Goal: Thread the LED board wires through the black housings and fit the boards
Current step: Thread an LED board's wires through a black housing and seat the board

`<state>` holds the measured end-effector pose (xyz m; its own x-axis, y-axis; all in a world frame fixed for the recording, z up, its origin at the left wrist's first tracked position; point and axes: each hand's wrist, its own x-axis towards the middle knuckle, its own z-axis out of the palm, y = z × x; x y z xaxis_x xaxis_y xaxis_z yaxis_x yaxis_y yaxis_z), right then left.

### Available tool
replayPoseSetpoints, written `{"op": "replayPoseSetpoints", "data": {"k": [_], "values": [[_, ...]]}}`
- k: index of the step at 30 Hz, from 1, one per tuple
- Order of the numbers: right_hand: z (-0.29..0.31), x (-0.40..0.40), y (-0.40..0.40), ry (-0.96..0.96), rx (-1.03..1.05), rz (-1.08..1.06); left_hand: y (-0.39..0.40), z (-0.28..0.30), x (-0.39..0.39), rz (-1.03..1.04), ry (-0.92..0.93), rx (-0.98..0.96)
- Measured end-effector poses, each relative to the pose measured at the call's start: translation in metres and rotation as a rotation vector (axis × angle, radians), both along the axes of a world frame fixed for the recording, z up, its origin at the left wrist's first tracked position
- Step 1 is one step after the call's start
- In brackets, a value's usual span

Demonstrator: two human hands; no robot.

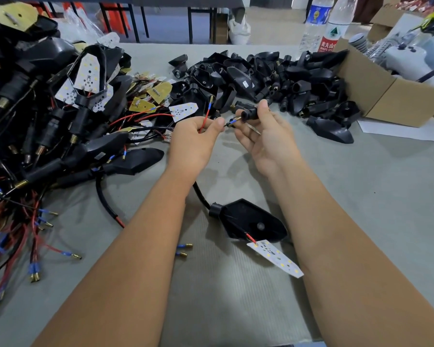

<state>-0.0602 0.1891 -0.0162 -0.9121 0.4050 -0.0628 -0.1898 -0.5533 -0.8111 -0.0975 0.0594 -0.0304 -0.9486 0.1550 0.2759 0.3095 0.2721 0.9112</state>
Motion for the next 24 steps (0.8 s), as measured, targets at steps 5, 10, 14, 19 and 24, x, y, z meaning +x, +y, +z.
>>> {"op": "replayPoseSetpoints", "data": {"k": [5, 10, 14, 19, 24], "values": [[0.0024, 0.0019, -0.0004, 0.004, -0.005, 0.039, 0.0002, 0.0015, 0.0001, 0.001, 0.003, 0.007], [0.0053, 0.0031, -0.0009, 0.052, -0.058, 0.104, 0.0003, 0.0023, -0.0004, 0.046, -0.013, 0.055], [0.0069, 0.0038, -0.0006, 0.066, -0.052, 0.144, 0.0007, 0.0026, -0.0008, 0.067, -0.014, 0.071], [0.0047, 0.0046, -0.0036, 0.005, 0.211, 0.147, 0.0009, 0.0027, -0.0016, 0.063, -0.012, 0.003], [0.0011, 0.0053, -0.0090, 0.005, 0.346, 0.152, -0.0007, 0.0057, 0.0011, 0.054, -0.007, 0.018]]}}
